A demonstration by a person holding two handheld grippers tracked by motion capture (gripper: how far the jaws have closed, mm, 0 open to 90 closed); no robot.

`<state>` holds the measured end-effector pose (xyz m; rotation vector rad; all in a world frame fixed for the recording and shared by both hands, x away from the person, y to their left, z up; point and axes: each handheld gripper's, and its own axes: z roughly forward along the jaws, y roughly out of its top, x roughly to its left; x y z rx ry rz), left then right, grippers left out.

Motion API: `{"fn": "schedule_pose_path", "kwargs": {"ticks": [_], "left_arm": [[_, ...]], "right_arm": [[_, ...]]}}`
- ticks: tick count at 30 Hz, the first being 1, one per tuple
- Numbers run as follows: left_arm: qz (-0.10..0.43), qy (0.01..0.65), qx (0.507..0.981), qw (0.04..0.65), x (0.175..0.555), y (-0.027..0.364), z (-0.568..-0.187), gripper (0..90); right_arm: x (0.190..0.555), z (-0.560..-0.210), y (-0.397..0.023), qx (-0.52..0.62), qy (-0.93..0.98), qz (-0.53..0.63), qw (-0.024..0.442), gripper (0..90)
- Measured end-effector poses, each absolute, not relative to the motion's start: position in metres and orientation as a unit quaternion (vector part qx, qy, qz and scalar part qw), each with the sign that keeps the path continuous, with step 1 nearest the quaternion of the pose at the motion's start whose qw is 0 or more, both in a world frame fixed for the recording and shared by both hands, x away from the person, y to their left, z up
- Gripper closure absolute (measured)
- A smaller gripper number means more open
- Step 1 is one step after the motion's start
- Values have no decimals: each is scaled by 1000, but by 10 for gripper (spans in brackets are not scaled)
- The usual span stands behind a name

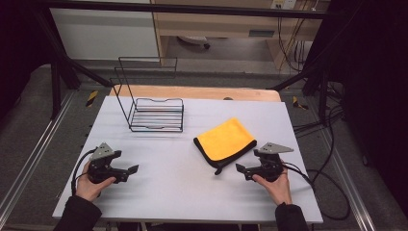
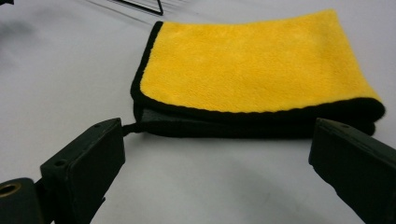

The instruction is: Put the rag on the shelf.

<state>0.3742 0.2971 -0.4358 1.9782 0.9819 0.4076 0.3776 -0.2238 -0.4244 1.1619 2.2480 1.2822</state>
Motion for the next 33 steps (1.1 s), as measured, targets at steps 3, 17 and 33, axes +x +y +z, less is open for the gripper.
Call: {"fn": "schedule_pose_path", "kwargs": {"ticks": [3,17,33], "left_arm": [[166,395,794,431,374,297,-436,50],[169,396,796,426,374,297,-436,56],[172,399,795,423,374,298,-436,65]], "right_arm": [[377,-423,-213,399,789,440,158,64],[390,-426,-160,358,826,412,143,245],[412,-445,-113,323,865,351,159,537]]}}
